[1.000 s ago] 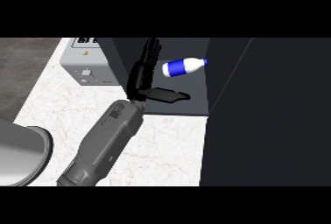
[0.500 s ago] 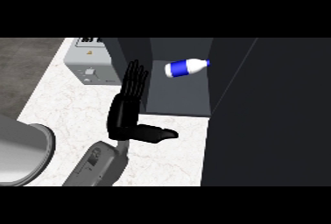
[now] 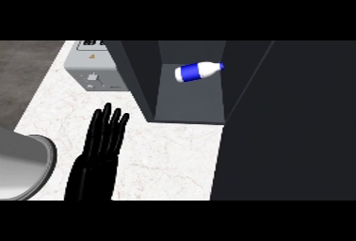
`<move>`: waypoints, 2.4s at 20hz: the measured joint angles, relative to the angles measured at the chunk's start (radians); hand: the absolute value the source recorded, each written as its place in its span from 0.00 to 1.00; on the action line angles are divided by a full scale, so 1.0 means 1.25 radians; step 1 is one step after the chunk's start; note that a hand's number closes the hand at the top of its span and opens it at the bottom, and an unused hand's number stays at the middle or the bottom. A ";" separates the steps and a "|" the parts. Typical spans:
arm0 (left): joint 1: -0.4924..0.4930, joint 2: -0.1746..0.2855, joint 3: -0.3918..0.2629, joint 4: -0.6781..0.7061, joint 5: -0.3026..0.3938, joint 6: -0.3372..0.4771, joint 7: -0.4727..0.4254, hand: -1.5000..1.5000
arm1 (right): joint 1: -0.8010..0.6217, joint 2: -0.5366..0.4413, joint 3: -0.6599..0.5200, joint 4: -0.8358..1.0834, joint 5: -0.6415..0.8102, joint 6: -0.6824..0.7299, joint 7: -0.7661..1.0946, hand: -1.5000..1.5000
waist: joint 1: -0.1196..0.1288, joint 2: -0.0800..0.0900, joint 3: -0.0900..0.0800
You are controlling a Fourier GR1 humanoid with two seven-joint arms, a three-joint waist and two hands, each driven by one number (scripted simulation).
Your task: Pick up the bottled water, place it into the cabinet and close the cabinet
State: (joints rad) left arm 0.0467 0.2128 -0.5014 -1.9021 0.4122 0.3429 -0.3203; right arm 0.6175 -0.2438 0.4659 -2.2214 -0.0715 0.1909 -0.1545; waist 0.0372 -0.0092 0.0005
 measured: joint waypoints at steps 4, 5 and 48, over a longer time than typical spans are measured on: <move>0.133 0.066 0.016 -0.129 0.007 -0.011 -0.023 0.00 | -0.020 -0.027 0.035 -0.014 0.031 0.020 0.026 1.00 | 0.001 0.005 0.000; 0.164 0.078 0.020 -0.157 0.006 -0.013 -0.030 0.00 | -0.023 -0.034 0.042 -0.018 0.040 0.025 0.030 1.00 | -0.001 0.005 0.001; 0.734 0.282 0.545 -0.295 0.427 -0.534 -0.203 0.00 | -0.806 0.179 -0.061 0.335 -0.220 -0.196 0.474 1.00 | 0.008 0.020 0.000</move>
State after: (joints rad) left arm 0.9641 0.5654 0.1801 -2.2709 0.9456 -0.3246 -0.5743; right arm -0.3894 -0.0194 0.3900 -1.8027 -0.3470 -0.0545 0.4385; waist 0.0470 0.0153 -0.0001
